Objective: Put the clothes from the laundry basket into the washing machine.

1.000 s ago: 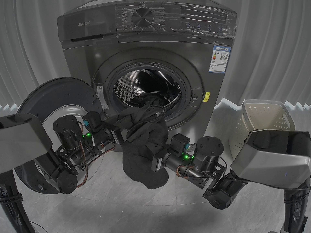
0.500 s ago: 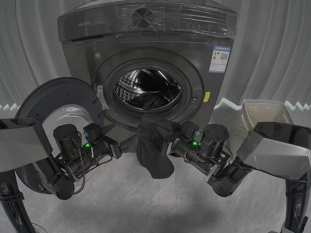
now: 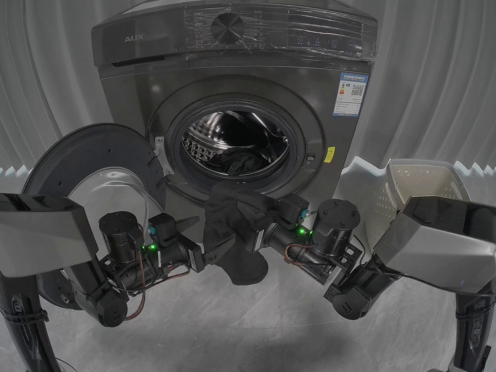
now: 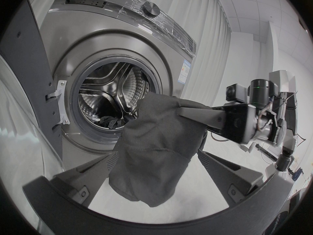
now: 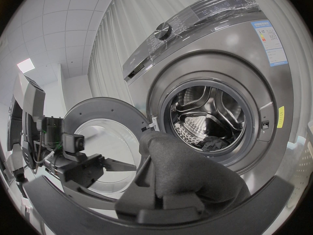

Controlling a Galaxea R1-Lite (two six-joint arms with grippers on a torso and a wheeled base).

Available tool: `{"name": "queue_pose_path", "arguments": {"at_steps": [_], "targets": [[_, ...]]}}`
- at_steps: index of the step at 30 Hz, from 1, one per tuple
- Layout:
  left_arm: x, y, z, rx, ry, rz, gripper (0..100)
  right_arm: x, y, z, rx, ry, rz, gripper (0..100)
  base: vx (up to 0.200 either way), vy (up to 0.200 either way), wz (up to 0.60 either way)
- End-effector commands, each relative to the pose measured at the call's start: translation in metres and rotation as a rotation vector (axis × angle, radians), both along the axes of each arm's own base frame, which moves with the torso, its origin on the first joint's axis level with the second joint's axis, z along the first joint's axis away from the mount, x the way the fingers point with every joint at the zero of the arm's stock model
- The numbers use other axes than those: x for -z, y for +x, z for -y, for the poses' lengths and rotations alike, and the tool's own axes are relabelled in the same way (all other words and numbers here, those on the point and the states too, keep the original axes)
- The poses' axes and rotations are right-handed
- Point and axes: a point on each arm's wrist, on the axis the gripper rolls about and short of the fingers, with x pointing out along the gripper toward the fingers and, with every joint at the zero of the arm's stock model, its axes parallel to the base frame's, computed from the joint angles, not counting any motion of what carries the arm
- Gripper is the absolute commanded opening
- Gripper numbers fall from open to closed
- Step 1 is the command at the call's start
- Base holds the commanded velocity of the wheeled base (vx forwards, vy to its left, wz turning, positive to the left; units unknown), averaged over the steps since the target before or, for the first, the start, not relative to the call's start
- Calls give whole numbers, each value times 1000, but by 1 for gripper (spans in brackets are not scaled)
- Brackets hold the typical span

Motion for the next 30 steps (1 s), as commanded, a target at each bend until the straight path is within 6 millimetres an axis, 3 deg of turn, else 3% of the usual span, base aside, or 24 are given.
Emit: {"name": "queue_pose_path", "arguments": {"at_steps": [1,11,12,30], "targets": [[10,15,8,3,-3,8,100,-3,-10,-8,-34,4,3,0,0,0,0],[7,33,25,31,-39,62,100,-7,-28,-24,-92,4,3,0,0,0,0],[6,34,25,32,-38,69,0,-6,-28,-24,-92,3,2,0,0,0,0],[-9,33,12,-36,-46,106,0,-4,-11,-11,16,15,0,0,0,0,0]]}}
